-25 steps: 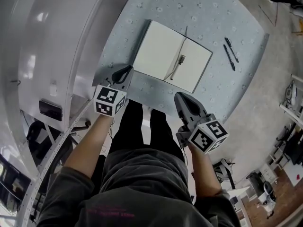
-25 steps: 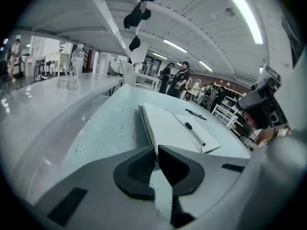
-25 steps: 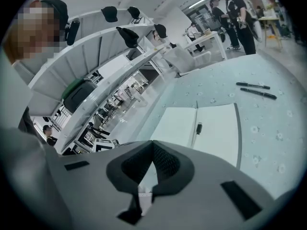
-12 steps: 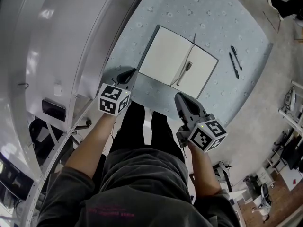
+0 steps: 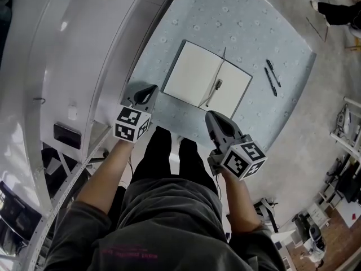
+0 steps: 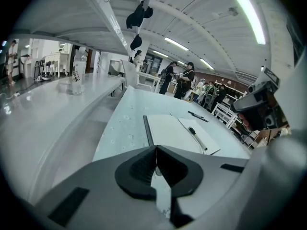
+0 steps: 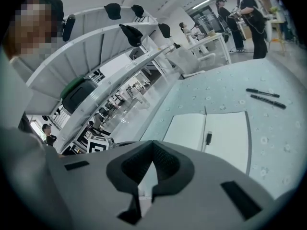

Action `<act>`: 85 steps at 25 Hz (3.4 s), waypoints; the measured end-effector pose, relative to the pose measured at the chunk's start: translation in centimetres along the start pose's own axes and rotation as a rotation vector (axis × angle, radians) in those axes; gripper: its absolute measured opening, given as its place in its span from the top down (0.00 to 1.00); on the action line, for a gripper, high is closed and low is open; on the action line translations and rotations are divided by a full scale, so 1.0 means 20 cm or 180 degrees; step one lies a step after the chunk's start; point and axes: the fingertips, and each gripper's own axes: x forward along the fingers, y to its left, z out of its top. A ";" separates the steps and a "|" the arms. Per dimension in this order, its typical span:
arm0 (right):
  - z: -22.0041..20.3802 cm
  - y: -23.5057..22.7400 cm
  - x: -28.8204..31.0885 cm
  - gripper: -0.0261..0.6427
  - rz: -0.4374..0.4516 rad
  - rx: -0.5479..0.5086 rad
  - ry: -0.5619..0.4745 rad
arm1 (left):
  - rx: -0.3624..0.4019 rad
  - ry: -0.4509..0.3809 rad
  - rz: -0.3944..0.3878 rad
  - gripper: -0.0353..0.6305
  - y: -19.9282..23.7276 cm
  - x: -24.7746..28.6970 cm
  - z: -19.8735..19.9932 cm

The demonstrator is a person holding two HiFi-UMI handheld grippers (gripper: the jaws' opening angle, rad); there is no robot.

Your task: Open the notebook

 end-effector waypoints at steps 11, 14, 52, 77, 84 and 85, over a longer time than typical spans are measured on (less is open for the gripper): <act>0.16 0.03 -0.24 0.96 -0.0072 -0.0129 -0.0317 | 0.0383 -0.0391 -0.0098 0.94 -0.24 -0.16 0.38; 0.21 0.04 -0.31 0.96 -0.0095 -0.0207 -0.0416 | 0.0490 -0.0496 -0.0137 0.94 -0.32 -0.22 0.46; 0.50 0.35 -0.95 0.96 -0.0220 -0.0794 -0.1251 | 0.1170 -0.1437 -0.0449 0.94 -0.95 -0.84 1.03; 0.58 0.29 -1.16 0.96 -0.0262 -0.0725 -0.1525 | 0.1224 -0.1743 -0.0642 0.94 -1.19 -0.93 1.28; 0.58 0.26 -1.16 0.96 -0.0249 -0.0716 -0.1490 | 0.1226 -0.1700 -0.0621 0.94 -1.19 -0.90 1.27; 0.58 0.25 -1.16 0.96 -0.0246 -0.0720 -0.1486 | 0.1225 -0.1696 -0.0620 0.94 -1.19 -0.90 1.27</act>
